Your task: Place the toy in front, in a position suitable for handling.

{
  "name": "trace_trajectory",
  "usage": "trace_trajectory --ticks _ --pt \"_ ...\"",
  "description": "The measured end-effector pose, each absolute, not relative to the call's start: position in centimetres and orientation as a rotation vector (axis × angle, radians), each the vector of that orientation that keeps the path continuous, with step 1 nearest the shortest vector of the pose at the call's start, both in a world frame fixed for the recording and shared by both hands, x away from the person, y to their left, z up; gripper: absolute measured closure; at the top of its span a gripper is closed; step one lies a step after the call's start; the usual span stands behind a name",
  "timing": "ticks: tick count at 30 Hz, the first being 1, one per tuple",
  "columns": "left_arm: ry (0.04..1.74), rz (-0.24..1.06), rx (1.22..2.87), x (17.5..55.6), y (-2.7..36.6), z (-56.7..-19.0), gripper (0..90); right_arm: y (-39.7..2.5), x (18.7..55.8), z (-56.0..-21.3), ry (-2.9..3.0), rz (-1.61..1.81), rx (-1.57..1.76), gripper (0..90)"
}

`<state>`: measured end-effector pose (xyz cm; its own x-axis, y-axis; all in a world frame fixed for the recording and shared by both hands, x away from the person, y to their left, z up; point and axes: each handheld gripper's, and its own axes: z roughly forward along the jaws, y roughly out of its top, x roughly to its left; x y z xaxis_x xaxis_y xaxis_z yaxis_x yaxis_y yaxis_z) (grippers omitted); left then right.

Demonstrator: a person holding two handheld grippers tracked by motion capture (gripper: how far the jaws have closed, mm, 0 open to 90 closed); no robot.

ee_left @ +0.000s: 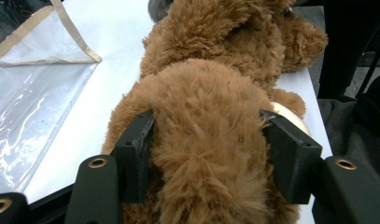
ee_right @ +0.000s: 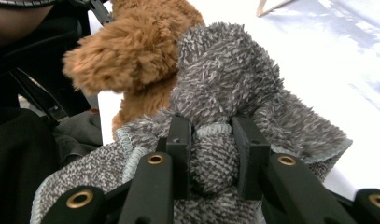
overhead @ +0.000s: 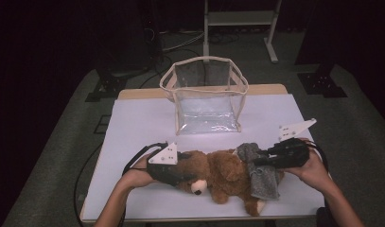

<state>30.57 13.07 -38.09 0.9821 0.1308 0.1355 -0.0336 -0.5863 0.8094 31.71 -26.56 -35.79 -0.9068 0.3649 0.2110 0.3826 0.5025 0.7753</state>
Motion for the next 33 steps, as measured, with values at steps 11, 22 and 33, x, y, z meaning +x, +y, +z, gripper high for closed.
trace_trajectory --ticks 11,22,33 --pt "0.061 0.23 2.197 30.7 12.8 -38.0 39.6 -24.6 33.0 -28.4 -2.726 -1.535 -0.497 70.3" --pt "0.059 0.24 2.194 30.6 12.9 -38.1 39.5 -14.6 35.3 -32.8 -2.753 -1.285 -0.311 70.3" --pt "0.186 0.212 2.187 31.1 14.0 -37.4 22.5 -18.9 34.0 -35.8 -2.675 -1.363 -0.46 71.5"
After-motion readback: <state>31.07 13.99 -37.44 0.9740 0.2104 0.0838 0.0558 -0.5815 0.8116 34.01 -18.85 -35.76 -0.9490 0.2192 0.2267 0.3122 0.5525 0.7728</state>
